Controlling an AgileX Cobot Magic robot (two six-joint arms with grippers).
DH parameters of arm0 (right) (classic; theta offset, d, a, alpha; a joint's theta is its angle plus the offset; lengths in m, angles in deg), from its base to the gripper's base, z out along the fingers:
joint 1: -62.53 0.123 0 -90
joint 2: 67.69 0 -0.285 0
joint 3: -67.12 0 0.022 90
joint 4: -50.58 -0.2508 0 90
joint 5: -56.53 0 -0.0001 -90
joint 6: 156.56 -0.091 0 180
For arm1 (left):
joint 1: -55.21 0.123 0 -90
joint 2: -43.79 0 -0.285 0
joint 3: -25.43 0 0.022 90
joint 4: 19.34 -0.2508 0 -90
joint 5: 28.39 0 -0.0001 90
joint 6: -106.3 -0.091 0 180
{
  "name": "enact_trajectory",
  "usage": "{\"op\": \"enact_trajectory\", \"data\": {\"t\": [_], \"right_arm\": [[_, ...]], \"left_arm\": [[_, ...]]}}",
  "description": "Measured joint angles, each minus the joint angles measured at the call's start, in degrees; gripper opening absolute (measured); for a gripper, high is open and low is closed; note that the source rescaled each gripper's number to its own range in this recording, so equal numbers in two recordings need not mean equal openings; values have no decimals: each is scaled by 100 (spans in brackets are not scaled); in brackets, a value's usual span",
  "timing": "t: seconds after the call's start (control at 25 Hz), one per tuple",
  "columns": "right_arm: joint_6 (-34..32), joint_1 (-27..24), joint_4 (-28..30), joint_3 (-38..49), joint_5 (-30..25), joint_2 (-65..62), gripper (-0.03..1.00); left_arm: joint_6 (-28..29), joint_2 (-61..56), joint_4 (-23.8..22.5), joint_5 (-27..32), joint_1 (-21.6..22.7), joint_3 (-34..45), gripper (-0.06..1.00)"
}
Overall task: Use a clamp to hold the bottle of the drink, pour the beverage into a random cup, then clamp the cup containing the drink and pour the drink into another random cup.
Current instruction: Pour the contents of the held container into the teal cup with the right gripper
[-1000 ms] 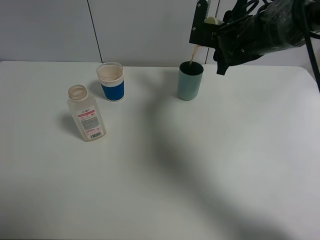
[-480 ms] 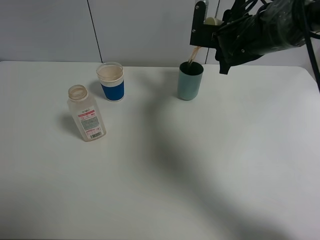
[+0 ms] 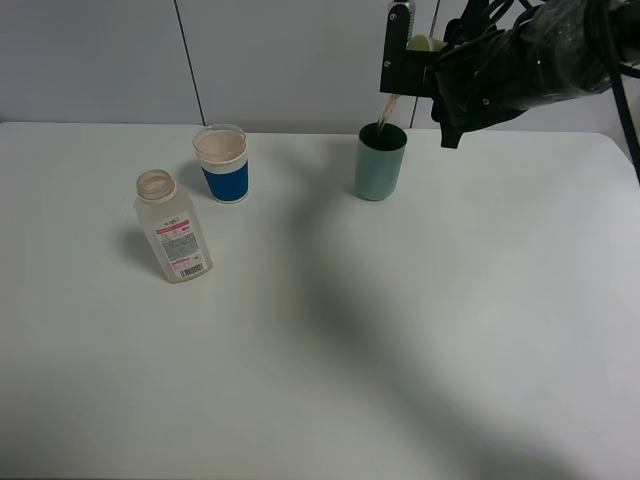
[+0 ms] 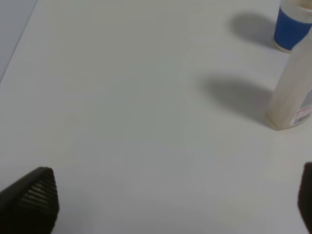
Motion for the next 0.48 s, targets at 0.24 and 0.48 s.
{"op": "enact_trajectory", "data": {"t": [0.24, 0.48], "right_arm": [[63, 0, 0, 0, -4, 0, 0], [136, 0, 4, 0, -4, 0, 0]], "left_arm": [[0, 0, 0, 0, 0, 0, 100], [0, 0, 0, 0, 0, 0, 100]]}}
